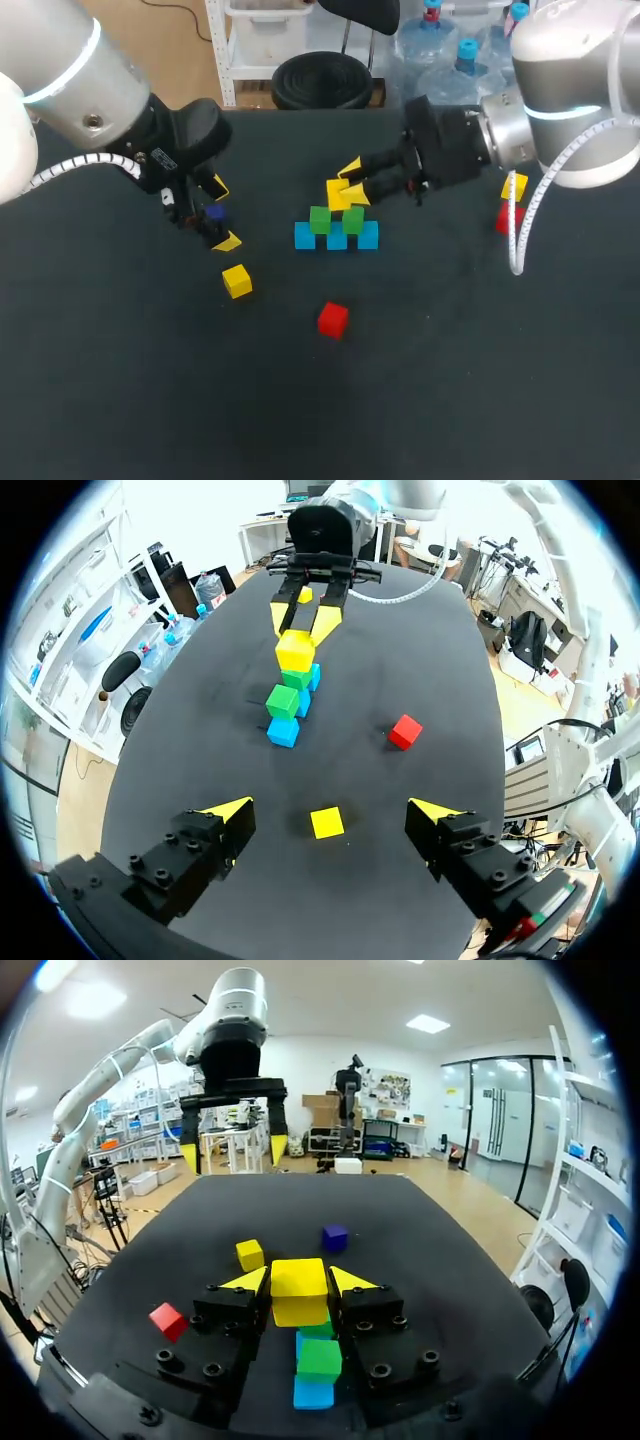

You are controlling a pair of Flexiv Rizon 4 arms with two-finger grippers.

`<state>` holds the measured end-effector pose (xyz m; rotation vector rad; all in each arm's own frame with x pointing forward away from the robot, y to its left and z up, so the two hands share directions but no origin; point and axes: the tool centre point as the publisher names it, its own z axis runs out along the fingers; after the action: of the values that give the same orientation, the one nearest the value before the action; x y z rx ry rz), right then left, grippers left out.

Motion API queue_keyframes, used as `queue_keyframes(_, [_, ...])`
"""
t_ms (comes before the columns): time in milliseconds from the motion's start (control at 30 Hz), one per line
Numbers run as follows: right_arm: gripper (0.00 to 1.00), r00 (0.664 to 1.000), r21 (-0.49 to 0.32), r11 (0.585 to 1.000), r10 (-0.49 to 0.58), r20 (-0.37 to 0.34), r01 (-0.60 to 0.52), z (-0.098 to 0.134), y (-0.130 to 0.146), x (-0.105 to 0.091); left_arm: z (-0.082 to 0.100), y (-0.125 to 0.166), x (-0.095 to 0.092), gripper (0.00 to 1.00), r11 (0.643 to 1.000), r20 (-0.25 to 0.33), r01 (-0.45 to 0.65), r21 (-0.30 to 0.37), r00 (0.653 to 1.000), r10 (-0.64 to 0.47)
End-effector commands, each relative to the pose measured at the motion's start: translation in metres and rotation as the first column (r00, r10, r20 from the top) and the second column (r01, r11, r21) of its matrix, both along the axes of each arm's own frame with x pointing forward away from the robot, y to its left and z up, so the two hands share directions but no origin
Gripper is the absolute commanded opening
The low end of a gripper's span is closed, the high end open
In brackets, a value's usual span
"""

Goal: Place the blue cubes, place green cubes on the blue cubes, place the yellow cubes on the green cubes, then place the red cubes on the yellow cubes, and place purple cube on the red cubes.

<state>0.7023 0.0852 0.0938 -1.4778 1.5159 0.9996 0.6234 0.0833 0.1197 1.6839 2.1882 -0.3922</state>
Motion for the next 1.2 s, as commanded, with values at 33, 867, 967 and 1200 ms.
queue_keyframes(33, [0.0,0.999,0.01,0.999,-0.035,0.015,0.035,-0.006,0.002,-0.003,0.0,0.0,0.0,1.0,1.0,0.0,0.001,0.001,1.0,-0.001])
queue_keyframes(867, [0.0,0.996,0.046,0.995,-0.089,-0.002,0.089,-0.024,0.002,0.008,0.0,0.0,0.0,1.0,1.0,0.0,0.001,0.001,1.0,-0.001])
queue_keyframes(967, [0.0,0.996,0.043,0.995,-0.091,-0.002,0.091,-0.024,0.001,0.008,0.0,0.0,0.0,1.0,1.0,0.0,0.001,0.001,1.0,-0.001])
queue_keyframes(1200, [0.0,0.996,0.043,0.995,-0.088,-0.004,0.088,-0.024,0.001,0.009,0.0,0.0,0.0,1.0,1.0,0.0,0.001,0.001,1.0,-0.001])
